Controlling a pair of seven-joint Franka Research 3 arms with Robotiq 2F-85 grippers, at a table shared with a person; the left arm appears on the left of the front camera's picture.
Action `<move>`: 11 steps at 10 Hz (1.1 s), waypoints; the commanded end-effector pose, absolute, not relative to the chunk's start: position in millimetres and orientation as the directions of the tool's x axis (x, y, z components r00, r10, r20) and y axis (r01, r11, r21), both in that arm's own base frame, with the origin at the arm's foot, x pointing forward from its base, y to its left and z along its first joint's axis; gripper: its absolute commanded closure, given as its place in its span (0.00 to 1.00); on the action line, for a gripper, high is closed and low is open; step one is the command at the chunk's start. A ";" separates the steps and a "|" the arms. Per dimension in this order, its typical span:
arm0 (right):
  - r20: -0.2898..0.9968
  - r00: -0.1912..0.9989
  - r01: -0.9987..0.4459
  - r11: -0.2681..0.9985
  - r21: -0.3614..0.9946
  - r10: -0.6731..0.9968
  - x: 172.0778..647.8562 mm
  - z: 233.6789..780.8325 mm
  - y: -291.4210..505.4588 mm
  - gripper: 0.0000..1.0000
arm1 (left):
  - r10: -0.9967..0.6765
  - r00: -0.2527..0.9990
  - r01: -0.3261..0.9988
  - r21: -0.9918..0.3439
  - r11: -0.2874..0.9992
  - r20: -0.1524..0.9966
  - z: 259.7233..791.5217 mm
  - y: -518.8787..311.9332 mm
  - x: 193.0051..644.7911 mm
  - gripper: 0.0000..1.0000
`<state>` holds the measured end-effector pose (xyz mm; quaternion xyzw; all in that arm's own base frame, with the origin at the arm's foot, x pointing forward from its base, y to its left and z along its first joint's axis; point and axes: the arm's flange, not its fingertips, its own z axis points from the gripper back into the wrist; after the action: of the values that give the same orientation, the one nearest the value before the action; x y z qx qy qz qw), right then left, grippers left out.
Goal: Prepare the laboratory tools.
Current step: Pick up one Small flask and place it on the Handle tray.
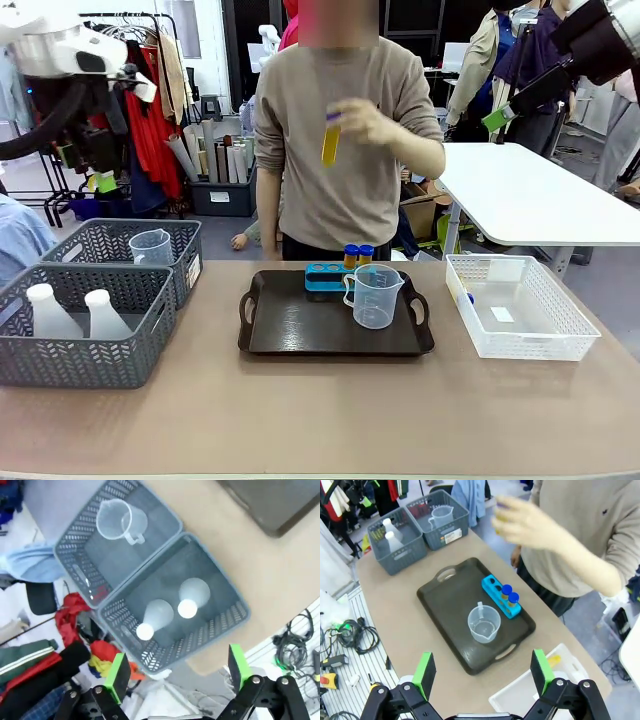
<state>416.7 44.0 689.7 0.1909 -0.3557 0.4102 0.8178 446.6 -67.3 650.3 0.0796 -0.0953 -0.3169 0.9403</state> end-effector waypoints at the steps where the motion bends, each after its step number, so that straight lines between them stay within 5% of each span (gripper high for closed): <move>1: 0.751 0.402 -0.812 0.583 0.030 0.523 417.0 691.4 44.3 0.00 | -0.661 0.744 0.635 0.207 0.745 0.097 642.5 -108.5 456.0 0.00; 6: 0.751 0.402 -0.812 0.583 0.030 0.523 417.0 691.4 44.3 0.00 | -0.615 0.779 0.587 0.203 0.784 0.122 645.5 -75.2 449.8 0.00; 11: 0.751 0.402 -0.812 0.583 0.030 0.523 417.0 691.4 44.3 0.00 | -0.232 0.950 0.232 0.025 0.972 0.210 575.5 41.7 439.7 0.00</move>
<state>416.7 44.0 689.8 0.1908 -0.3556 0.4102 0.8178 449.6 38.6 583.1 0.0143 -0.0893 -0.1532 0.9841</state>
